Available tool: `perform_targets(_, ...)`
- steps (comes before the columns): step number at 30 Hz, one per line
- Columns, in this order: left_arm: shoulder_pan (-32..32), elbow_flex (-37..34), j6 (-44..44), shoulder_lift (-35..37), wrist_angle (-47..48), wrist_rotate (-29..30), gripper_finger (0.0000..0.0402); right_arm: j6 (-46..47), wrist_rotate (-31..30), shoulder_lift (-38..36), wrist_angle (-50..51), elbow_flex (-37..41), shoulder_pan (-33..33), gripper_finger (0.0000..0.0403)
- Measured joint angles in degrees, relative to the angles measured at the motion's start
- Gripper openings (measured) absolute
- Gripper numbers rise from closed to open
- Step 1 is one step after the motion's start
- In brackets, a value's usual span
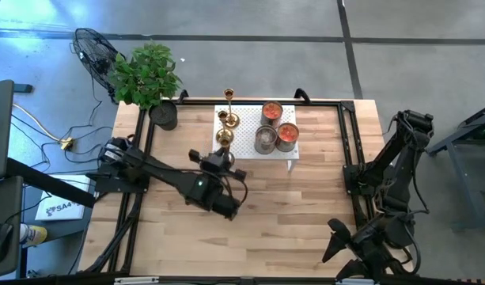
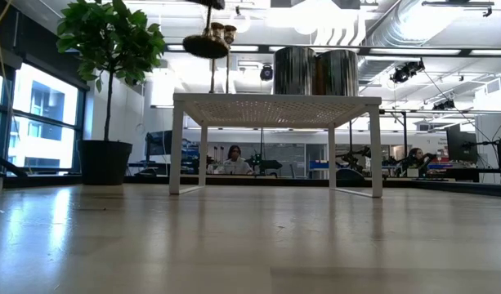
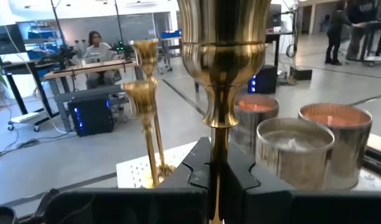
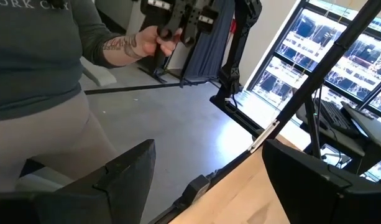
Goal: Pick & Place candle stick holders
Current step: Put the gold holder on the shelf
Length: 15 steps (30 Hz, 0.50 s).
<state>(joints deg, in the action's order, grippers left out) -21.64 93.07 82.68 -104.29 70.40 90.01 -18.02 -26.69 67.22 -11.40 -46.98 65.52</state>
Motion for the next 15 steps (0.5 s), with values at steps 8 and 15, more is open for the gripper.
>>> perform_targets(8, -2.02, -10.68, 6.06, 0.00, -8.12, -0.15, 0.0003, -0.46, -0.05, 0.02, -0.02, 0.00, 0.00, 0.0291)
perform_targets(15, -0.91, -12.60, 4.56, 0.00, -11.36, 0.13, 0.0003, -1.38, -0.09, 0.00, -0.02, 0.00, -0.40, 0.0291)
